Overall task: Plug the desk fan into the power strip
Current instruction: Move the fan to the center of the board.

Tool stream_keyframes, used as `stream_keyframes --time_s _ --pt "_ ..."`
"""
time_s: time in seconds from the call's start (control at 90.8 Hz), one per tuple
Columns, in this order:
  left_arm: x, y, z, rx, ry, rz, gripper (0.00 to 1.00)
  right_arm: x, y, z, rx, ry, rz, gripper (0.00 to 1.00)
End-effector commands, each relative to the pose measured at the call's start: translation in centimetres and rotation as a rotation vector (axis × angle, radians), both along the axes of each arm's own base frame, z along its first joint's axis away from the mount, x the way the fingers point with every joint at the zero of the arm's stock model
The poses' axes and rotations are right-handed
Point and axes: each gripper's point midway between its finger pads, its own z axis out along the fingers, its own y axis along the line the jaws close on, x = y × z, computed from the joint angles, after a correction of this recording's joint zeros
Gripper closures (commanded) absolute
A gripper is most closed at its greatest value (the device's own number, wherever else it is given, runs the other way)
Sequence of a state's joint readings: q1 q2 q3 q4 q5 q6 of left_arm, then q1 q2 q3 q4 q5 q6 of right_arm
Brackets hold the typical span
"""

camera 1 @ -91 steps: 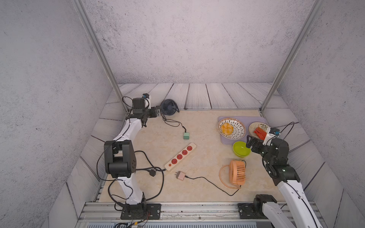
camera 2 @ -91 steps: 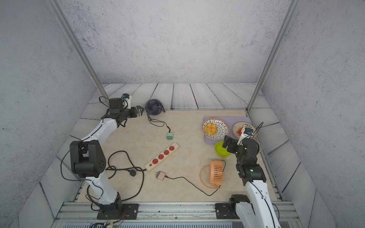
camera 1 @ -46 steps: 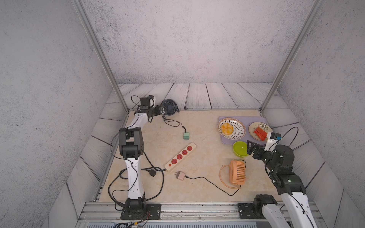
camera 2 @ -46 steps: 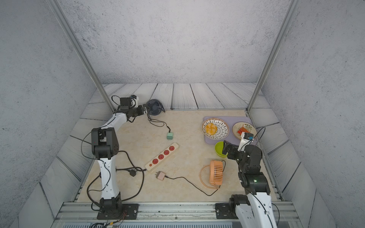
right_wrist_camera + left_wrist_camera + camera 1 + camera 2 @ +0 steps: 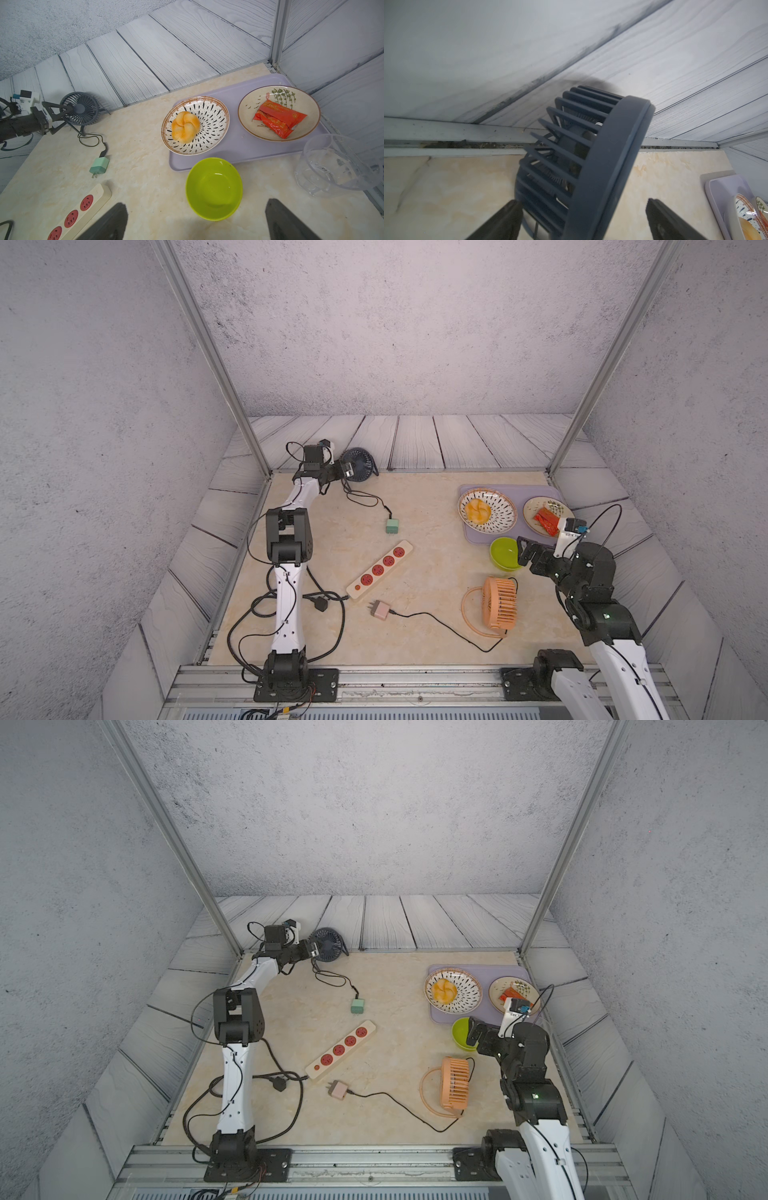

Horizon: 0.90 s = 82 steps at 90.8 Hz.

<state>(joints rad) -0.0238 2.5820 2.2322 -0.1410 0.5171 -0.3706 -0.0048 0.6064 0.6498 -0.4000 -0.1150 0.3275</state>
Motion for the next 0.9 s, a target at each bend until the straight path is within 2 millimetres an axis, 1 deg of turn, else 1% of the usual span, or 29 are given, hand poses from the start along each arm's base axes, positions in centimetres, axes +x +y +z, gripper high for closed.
stream_keyframes --time_s 0.0,0.11,0.209,0.319,0.396,0.484,0.572,0.671,0.892 --pt "0.6 -0.5 -0.1 -0.009 -0.012 0.003 0.01 0.1 0.3 0.3 -0.010 -0.007 0.020 0.01" --pt "0.9 -1.2 -0.9 -0.019 -0.011 -0.010 0.01 0.3 0.3 0.5 -0.006 -0.015 0.025 0.01" --pt "0.6 -2.3 -1.3 0.001 -0.014 -0.041 0.07 0.3 0.4 0.6 -0.011 -0.013 0.030 0.01" --pt "0.3 -3.1 -1.4 -0.030 -0.002 -0.071 0.19 0.2 0.3 0.8 -0.020 -0.011 0.030 0.01" --pt "-0.1 -3.6 -1.6 -0.028 0.002 -0.087 0.29 0.2 0.4 0.9 -0.019 -0.021 0.032 0.01" --pt "-0.4 -3.9 -1.1 -0.026 -0.004 -0.103 0.35 0.2 0.4 0.7 -0.018 -0.016 0.033 0.01" --pt "-0.5 -4.1 -1.1 -0.039 0.002 -0.103 0.46 0.3 0.5 0.8 -0.014 -0.020 0.038 0.01" --pt "-0.9 -4.5 -0.9 -0.030 0.002 -0.109 0.51 0.3 0.5 0.8 -0.012 -0.020 0.038 0.01" --pt "-2.1 -6.2 -0.6 -0.077 0.021 -0.168 0.61 0.1 0.6 0.8 -0.007 -0.023 0.040 0.01"
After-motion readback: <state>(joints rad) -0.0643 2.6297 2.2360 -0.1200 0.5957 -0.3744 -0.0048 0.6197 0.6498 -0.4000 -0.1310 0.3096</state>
